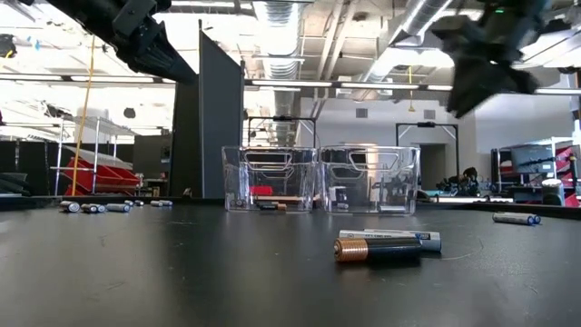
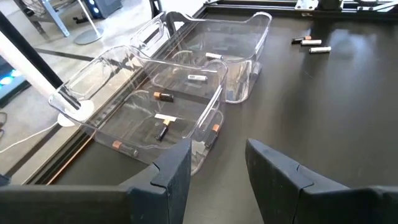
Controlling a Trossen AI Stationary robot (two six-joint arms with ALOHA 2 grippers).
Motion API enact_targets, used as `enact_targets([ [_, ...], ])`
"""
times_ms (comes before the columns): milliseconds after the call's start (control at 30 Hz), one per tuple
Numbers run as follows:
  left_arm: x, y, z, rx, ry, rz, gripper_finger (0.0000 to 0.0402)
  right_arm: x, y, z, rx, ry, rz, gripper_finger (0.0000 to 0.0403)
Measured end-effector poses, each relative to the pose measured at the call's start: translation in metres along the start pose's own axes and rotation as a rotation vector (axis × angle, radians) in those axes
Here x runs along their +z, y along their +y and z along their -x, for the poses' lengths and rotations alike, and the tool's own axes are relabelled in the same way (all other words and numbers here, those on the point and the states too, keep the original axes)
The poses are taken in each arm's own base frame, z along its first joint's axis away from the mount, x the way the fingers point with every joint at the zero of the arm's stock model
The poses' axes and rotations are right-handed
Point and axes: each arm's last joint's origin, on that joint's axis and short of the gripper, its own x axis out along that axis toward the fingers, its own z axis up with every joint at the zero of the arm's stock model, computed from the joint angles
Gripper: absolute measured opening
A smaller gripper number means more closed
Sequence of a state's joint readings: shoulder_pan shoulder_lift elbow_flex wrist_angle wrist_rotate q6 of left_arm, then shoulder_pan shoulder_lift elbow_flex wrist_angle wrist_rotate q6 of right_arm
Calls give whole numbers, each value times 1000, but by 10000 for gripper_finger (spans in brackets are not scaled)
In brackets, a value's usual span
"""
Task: Sort batteries
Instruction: Put the white battery into the right transparent bin
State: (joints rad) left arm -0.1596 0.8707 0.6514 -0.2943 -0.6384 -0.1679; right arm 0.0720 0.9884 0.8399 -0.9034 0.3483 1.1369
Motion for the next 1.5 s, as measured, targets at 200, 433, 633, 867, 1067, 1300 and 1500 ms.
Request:
enact_targets([
  [200,0,0,0,0,-1,6,146,-42,-15,-14,-54,74,-96,103],
  [433,0,0,0,0,-1,30,146,-66,-32,-30,-133,101,-186,103],
  [633,0,0,0,0,0,30,146,-72,-42,-37,-178,102,-171,103],
  [867,0,0,0,0,0,30,146,-79,-54,-48,-228,102,-164,103],
  [1067,0,0,0,0,0,29,146,-82,-61,-61,-208,99,-127,103],
  [1300,0,0,0,0,-1,31,146,-84,-69,-68,-236,97,-135,103],
  [1500,0,0,0,0,-1,50,146,-84,-66,-68,-199,109,-148,103],
])
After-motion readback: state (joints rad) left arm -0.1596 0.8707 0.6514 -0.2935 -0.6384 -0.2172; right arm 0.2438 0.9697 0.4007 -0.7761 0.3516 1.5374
